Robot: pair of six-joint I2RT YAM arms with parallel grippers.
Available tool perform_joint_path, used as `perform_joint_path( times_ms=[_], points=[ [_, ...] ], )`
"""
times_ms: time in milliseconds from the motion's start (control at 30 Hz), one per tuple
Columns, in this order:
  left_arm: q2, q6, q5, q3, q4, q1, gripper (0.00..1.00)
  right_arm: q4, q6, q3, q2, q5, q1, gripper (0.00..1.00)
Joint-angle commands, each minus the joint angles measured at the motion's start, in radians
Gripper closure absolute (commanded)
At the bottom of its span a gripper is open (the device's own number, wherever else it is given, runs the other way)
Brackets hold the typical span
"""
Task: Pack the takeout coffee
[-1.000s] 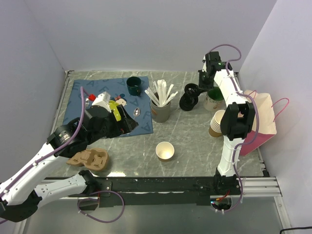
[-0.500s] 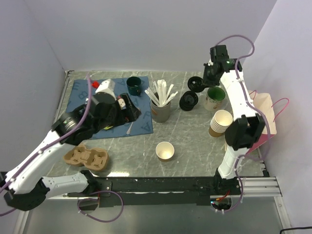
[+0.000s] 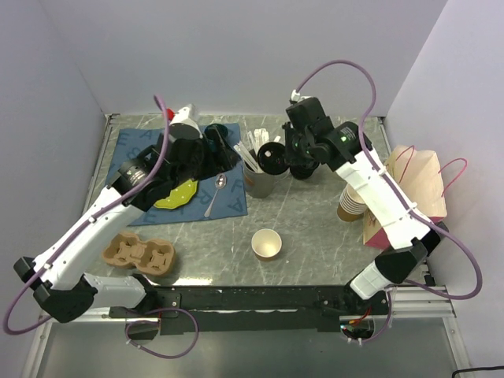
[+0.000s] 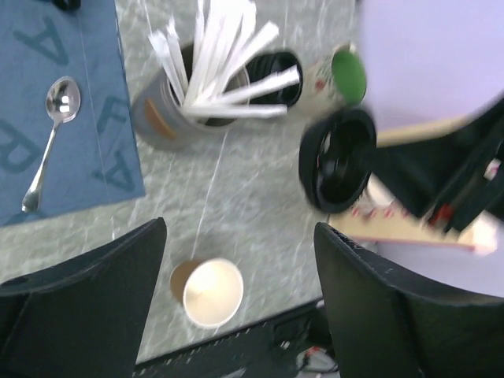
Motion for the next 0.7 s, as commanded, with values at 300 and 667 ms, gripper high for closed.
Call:
perform_joint_path(
  times_ms=[300,667],
  points=[
    [0.100,0.070,0.343,-0.021,0.329,0.055,0.23,0.019,0.061,-0.060,-0.073,0.081,0.043,0.77],
    [0.212,0.056,0.288,-0.015,0.238,0.044,0.35,0.040,0.069,-0.066,-0.065,0.064,0.043,0.77]
  ],
)
